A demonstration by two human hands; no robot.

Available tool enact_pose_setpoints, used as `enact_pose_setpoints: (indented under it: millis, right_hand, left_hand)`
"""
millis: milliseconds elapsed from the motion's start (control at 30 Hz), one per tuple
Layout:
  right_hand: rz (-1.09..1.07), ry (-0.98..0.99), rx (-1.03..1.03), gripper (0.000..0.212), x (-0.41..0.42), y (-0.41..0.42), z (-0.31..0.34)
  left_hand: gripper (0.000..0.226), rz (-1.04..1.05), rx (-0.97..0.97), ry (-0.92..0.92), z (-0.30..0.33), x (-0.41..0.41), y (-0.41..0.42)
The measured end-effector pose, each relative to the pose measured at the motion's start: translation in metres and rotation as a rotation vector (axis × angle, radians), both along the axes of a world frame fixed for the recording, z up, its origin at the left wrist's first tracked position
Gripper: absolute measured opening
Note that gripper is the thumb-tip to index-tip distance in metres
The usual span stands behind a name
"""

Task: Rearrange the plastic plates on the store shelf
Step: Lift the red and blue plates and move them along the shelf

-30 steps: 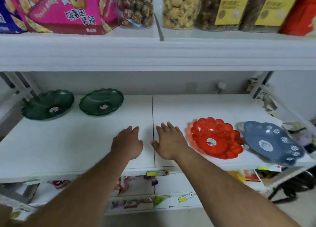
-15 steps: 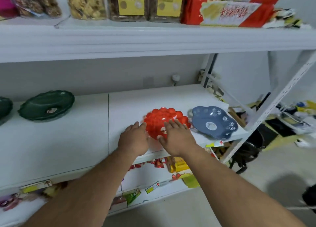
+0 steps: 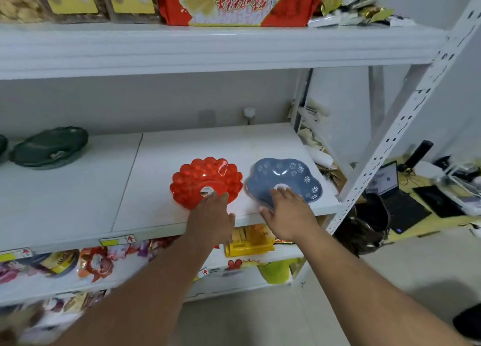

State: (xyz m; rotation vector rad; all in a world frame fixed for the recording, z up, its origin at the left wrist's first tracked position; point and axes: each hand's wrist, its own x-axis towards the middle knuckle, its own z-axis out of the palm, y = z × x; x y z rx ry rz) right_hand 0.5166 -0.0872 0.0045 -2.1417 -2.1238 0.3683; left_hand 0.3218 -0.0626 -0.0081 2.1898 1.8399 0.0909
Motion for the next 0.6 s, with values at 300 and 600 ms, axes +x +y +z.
enact_pose_setpoints:
  millis: [300,600]
  right_hand:
    - [-0.170,0.087,0.041,0.061,0.052,0.016,-0.031]
    - [-0.801,0.617,0.086,0.047,0.060,0.045,-0.057]
  left_hand:
    - [0.057,0.168,0.114,-0.072,-0.020,-0.009,0.026]
    - [0.065,0.839,-0.031,-0.781,-0.046,-0.039,0.053]
